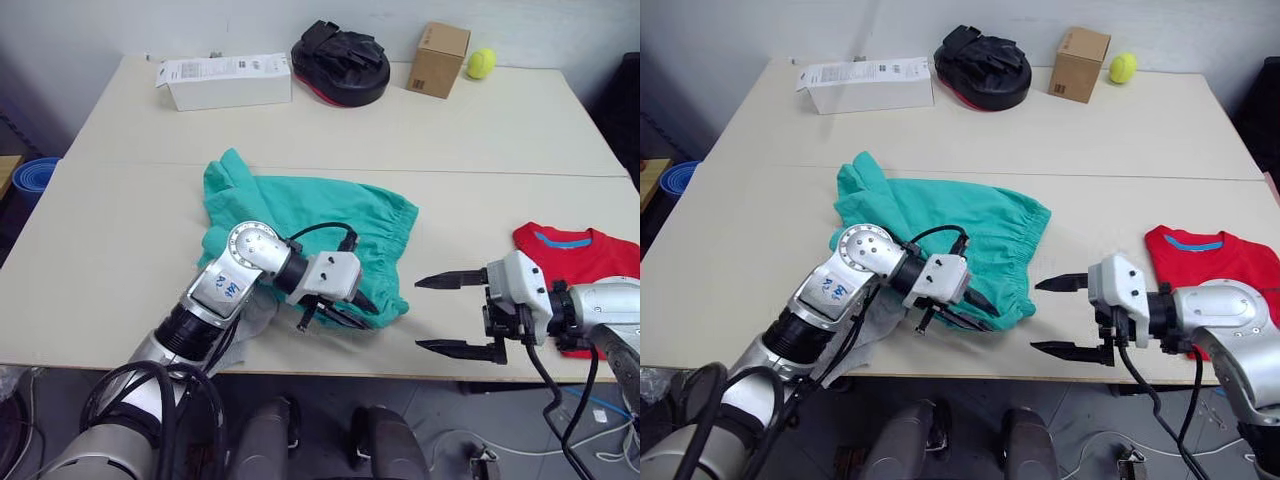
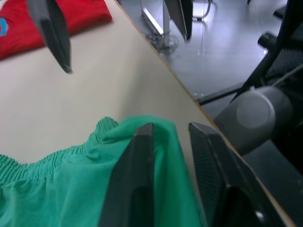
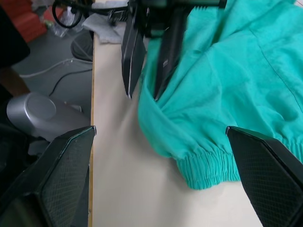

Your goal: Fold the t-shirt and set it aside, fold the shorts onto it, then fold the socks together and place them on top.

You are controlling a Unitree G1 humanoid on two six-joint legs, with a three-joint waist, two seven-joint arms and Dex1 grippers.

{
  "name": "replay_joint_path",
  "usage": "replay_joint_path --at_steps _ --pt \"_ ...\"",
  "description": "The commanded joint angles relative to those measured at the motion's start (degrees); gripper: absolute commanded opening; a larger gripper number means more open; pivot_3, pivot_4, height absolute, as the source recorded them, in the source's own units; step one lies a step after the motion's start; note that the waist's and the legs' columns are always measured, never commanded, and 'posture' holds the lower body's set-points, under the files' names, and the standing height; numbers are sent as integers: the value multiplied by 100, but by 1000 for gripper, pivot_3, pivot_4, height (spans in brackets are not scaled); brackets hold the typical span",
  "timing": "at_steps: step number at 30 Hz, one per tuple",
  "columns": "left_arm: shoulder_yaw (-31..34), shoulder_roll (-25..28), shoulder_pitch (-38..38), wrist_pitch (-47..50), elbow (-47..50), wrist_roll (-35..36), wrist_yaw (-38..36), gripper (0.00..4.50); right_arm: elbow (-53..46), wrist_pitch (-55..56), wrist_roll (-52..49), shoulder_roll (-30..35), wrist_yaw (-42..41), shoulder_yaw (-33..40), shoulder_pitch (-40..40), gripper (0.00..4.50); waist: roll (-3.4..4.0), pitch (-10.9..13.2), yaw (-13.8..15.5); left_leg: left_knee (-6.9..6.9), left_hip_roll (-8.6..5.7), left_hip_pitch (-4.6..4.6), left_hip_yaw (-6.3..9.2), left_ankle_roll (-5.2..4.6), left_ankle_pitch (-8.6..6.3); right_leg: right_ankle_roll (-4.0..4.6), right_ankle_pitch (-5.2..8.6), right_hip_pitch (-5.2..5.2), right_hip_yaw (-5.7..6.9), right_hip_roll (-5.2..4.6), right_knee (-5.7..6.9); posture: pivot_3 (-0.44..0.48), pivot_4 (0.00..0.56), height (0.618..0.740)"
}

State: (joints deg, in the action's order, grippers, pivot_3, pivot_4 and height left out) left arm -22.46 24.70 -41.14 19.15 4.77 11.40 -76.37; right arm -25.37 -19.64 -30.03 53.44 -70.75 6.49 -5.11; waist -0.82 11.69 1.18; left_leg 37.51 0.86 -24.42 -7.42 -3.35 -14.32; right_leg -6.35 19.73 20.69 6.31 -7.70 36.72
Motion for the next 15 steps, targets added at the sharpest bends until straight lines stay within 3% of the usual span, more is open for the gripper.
replay_joint_path --at_steps 1,7,14,15 --pt "454 318 23 550 533 520 -33 2521 70 656 435 -55 -79 -222 -83 4500 0 0 -1 -1 0 5 2 0 0 0 0 -6 2 0 -4 0 150 740" --pt "1202 1320 197 1086 864 947 -61 4403 453 1622 1292 -342 42 -864 -330 4500 3 1 -16 -12 0 14 6 9 2 0 0 -13 4 5 -13 0 150 740" --pt "2037 2587 959 1785 1394 1584 -234 4455 1151 2347 2137 -757 339 -1509 -747 4500 2 2 -123 -28 -3 16 10 18 7 3 2 -11 5 6 -16 0 150 740" --pt "2163 2729 1120 1827 1507 1665 -226 4484 1263 2418 2244 -828 399 -1572 -812 4311 2 2 -135 -30 -2 16 11 20 7 3 2 -11 4 6 -18 0 150 740"
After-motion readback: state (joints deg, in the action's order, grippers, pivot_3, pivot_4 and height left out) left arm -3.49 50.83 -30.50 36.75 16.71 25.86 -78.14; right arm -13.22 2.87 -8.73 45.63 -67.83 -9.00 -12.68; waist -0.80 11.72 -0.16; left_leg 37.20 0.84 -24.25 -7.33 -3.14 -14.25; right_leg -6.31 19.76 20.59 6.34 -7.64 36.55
